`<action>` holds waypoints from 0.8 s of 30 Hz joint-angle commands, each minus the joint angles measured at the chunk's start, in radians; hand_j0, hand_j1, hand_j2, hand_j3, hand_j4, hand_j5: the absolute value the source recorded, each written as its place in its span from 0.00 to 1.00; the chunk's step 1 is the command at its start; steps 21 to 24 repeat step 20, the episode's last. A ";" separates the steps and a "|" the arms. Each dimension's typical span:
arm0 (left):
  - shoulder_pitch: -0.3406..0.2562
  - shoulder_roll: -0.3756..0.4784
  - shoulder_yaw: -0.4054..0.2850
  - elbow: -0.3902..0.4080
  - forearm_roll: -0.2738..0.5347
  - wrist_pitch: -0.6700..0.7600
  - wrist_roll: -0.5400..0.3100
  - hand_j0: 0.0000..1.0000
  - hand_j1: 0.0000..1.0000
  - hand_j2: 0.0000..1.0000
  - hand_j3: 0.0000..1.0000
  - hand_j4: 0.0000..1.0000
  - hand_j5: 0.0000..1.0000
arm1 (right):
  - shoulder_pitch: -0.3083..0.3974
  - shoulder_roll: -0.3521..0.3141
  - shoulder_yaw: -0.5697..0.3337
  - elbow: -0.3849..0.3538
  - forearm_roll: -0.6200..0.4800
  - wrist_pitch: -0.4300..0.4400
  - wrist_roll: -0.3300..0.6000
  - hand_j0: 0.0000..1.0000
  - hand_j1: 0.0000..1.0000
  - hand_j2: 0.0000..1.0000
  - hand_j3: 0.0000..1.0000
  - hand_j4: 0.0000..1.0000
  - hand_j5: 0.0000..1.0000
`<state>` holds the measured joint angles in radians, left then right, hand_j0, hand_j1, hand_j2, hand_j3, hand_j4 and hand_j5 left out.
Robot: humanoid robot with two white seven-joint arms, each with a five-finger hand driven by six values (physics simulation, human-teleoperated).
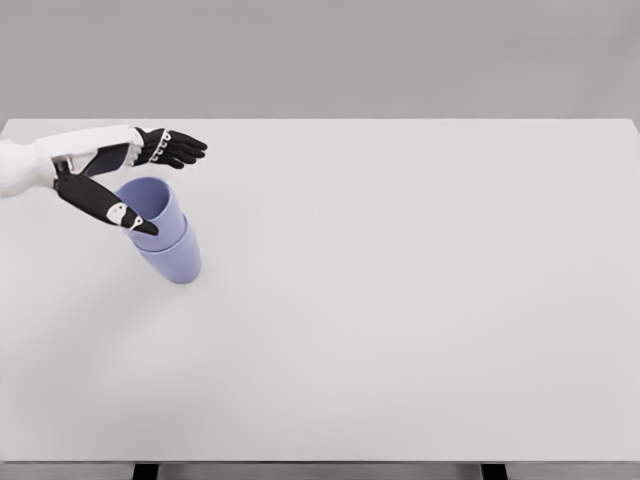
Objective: Place the right cup on the left cup with left arm
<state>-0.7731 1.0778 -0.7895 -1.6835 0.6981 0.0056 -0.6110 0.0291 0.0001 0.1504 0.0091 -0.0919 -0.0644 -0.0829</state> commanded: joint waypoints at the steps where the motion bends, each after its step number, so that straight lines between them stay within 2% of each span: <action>1: 0.000 0.007 0.029 -0.015 0.008 -0.001 0.000 1.00 1.00 1.00 1.00 1.00 1.00 | 0.000 0.000 0.000 0.000 0.000 0.000 0.000 1.00 1.00 1.00 1.00 1.00 1.00; 9: 0.023 0.105 0.061 -0.022 0.009 -0.223 0.000 1.00 1.00 1.00 1.00 1.00 1.00 | 0.000 0.000 0.000 0.000 0.000 0.000 0.000 1.00 1.00 1.00 1.00 1.00 1.00; 16: 0.049 0.119 0.082 -0.048 -0.003 -0.223 0.000 1.00 1.00 1.00 1.00 1.00 1.00 | -0.002 0.000 0.000 0.000 0.000 0.000 0.000 1.00 1.00 1.00 1.00 1.00 1.00; 24: 0.051 0.119 0.084 -0.051 -0.005 -0.223 0.000 1.00 1.00 1.00 1.00 1.00 1.00 | 0.000 0.000 0.000 0.000 0.000 0.000 0.000 1.00 1.00 1.00 1.00 1.00 1.00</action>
